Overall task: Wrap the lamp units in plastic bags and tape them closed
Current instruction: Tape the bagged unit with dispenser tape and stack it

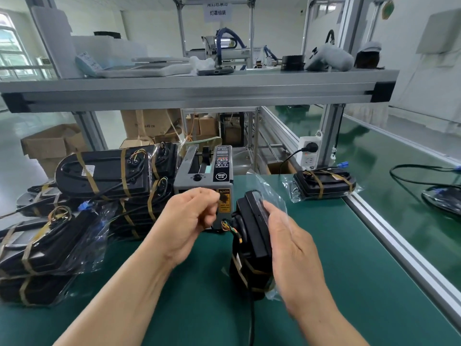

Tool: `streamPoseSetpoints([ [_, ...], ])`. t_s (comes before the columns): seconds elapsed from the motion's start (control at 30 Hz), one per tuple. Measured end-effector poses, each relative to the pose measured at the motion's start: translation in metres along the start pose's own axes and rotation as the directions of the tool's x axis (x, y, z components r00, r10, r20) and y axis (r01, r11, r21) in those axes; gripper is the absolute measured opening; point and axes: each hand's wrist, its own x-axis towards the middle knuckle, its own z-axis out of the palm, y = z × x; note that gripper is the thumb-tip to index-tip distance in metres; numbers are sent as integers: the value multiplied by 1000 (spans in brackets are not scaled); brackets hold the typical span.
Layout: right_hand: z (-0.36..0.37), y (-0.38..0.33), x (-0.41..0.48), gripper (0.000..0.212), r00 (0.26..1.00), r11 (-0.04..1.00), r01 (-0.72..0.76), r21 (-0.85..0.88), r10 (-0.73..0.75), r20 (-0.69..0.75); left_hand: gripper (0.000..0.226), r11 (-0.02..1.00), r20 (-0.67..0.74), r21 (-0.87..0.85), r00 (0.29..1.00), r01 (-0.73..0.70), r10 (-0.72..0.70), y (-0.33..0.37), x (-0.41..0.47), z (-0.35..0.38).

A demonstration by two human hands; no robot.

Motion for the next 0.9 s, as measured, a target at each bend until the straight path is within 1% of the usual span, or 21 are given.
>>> streamPoseSetpoints([
  [0.07,2,-5,0,42,1000,999,20,38,-20,2,25,990,133,136,991,-32,14,16,-13,10],
  [0.13,4,-8,0,49,999,995,38,88,-39,12,24,950,180,303,983,-82,28,27,-19,20],
  [0.2,5,-6,0,45,998,994,61,94,-63,14,20,909,208,400,977,-117,34,33,-20,25],
  [0.3,6,0,1,36,997,992,64,108,-68,30,14,893,215,442,977,-86,-12,35,-17,27],
  [0.4,9,3,0,36,995,989,82,122,-87,40,13,894,214,448,974,-30,-75,35,-15,28],
  [0.47,11,-1,-1,39,994,987,90,135,-97,45,12,892,206,452,975,-15,-88,34,-15,28],
  [0.6,13,-8,-4,46,988,978,139,154,-148,53,15,879,179,477,981,-22,-73,32,-15,26],
  [0.73,14,-7,-4,45,986,979,142,149,-154,68,16,859,167,509,985,-41,-52,29,-15,25],
  [0.9,15,-8,-4,47,984,985,158,74,-163,73,18,840,167,537,986,-78,-16,28,-15,25],
])
